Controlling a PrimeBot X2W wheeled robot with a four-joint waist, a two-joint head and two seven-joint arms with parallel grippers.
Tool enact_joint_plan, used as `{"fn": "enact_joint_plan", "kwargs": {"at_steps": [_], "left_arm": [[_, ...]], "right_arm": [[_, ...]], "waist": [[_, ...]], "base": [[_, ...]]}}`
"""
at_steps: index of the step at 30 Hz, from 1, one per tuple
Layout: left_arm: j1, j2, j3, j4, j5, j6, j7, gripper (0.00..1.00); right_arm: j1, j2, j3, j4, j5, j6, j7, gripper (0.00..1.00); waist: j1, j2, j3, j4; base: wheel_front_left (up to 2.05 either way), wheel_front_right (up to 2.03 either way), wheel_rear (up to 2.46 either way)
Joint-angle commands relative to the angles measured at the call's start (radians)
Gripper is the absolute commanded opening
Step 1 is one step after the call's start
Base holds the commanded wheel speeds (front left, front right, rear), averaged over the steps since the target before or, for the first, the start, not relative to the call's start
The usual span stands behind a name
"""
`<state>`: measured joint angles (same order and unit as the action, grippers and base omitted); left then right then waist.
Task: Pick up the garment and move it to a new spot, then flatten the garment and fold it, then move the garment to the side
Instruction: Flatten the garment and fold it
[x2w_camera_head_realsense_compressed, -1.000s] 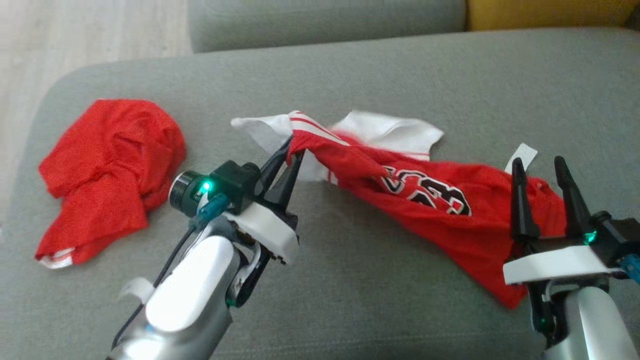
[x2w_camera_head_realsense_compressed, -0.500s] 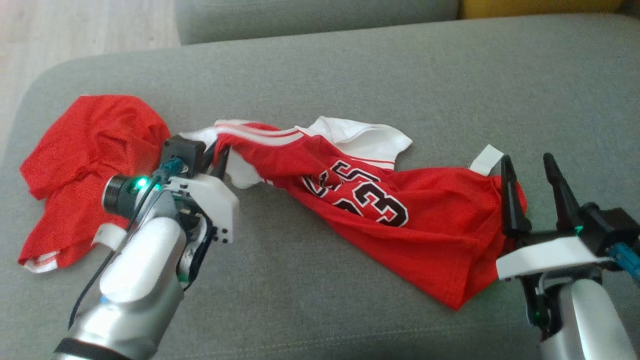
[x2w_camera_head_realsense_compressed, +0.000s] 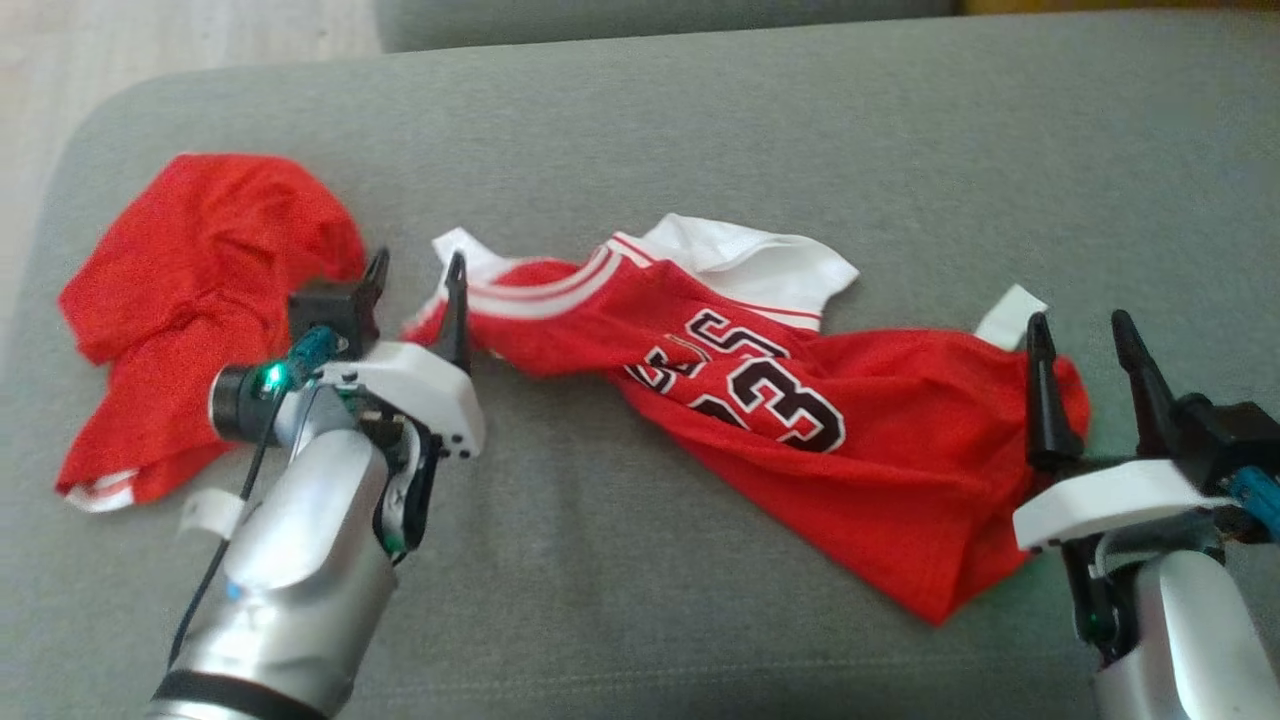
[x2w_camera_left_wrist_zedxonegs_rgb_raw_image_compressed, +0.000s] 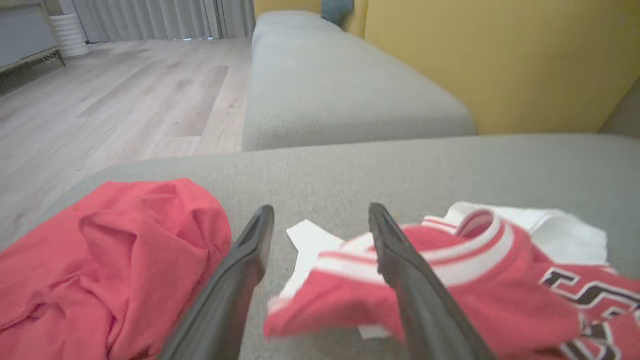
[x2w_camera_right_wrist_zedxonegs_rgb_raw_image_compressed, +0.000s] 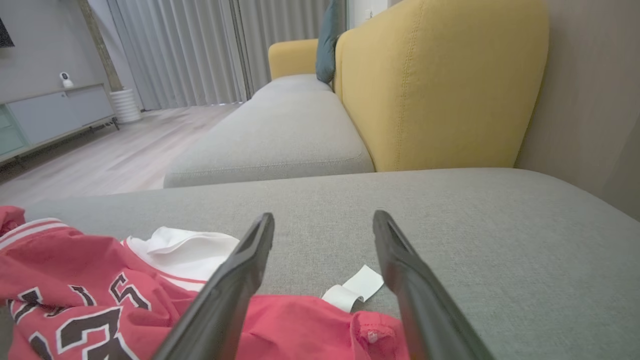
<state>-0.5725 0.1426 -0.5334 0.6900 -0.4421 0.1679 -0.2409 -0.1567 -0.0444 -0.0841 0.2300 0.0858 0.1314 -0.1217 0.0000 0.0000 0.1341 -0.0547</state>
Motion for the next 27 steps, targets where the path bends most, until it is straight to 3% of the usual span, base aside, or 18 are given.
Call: {"fn": "enact_joint_plan", "kwargs": {"at_steps": [1,12,20,27], "left_arm": [[-0.018,0.017,0.040,-0.044,-0.004,0.007,-0.013,1.00],[0.215,-0.032,0.038,-0.354,0.017,0.031,-0.021,1.00],[0.259,-0.042,0.008,-0.404,0.019,0.035,-0.020,1.00],[0.258,-0.047,-0.004,-0.405,0.015,0.032,-0.019,1.00]], "right_arm": [[-0.046,-0.006,0.020,-0.027,-0.009,-0.001,0.003,1.00],[-0.094,-0.006,0.025,0.071,0.001,-0.001,0.111,1.00],[-0.211,-0.006,-0.023,0.266,0.059,-0.001,0.233,1.00],[-0.300,-0.006,-0.123,0.419,-0.002,-0.001,0.271,1.00]], "waist": [[0.0000,0.0000,-0.013,0.024],[0.0000,0.0000,-0.045,0.176],[0.0000,0.0000,-0.023,0.263],[0.0000,0.0000,0.015,0.314]], "base": [[0.00,0.00,0.00],[0.00,0.00,0.00],[0.00,0.00,0.00],[0.00,0.00,0.00]]}}
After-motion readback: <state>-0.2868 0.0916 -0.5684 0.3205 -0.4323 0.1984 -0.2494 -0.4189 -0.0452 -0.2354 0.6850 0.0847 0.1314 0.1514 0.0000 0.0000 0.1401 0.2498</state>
